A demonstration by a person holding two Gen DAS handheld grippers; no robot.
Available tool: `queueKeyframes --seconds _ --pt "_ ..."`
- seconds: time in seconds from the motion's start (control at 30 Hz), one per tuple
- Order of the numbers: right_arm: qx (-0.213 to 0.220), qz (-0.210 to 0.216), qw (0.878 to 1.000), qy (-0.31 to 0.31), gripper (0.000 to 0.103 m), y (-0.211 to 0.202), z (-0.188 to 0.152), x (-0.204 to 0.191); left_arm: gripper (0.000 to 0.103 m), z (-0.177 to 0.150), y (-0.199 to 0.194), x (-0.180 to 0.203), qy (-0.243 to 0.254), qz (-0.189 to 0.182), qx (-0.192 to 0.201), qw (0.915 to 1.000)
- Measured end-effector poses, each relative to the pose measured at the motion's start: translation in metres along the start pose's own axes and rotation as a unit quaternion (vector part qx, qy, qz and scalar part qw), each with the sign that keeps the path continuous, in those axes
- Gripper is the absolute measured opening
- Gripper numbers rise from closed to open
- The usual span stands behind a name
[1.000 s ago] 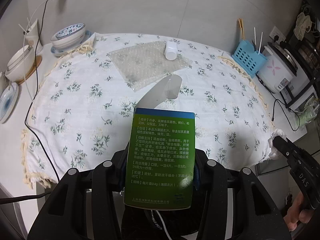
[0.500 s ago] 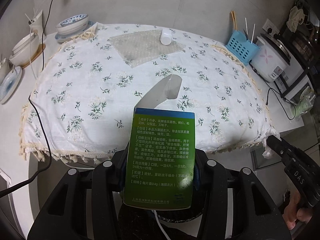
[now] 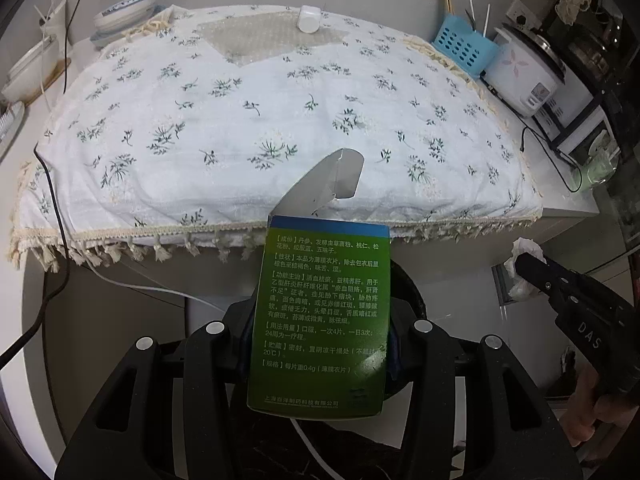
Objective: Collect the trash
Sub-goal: 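Carry the green box and tissue with both grippers down to the black bin, then open the left gripper over the bin while the right gripper releases the tissue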
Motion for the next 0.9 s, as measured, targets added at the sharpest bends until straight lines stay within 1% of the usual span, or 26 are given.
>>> queueKeyframes --seconds 0.17,0.5,0.73,0.9 --pt "-0.013 -0.004 1.0 -0.006 0.019 0.01 -0.019 0.001 0.047 -0.018 0.018 0.003 0.011 0.001 -0.018 0.9998" --pt "-0.034 -0.009 0.999 -0.001 0.019 0.041 -0.048 0.01 0.047 -0.044 0.053 0.023 0.054 0.001 -0.043 0.9976" --pt "-0.05 -0.013 0.999 0.012 0.019 0.059 -0.07 0.024 0.047 -0.052 0.076 0.038 0.078 0.0 -0.048 0.9958" --pt "-0.057 -0.02 0.998 0.03 0.019 0.059 -0.08 0.037 0.047 -0.055 0.09 0.053 0.088 -0.008 -0.055 0.9946"
Point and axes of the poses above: each gripper's, at about its wrist camera, not at the fingertips, and y roughly the way its jaws point, x to its right, z to its top, the point moved 7 cm from there along y, roughly the way its jaws point, and after that the axes turned 7 degrees about z, right-handed, at the moved point
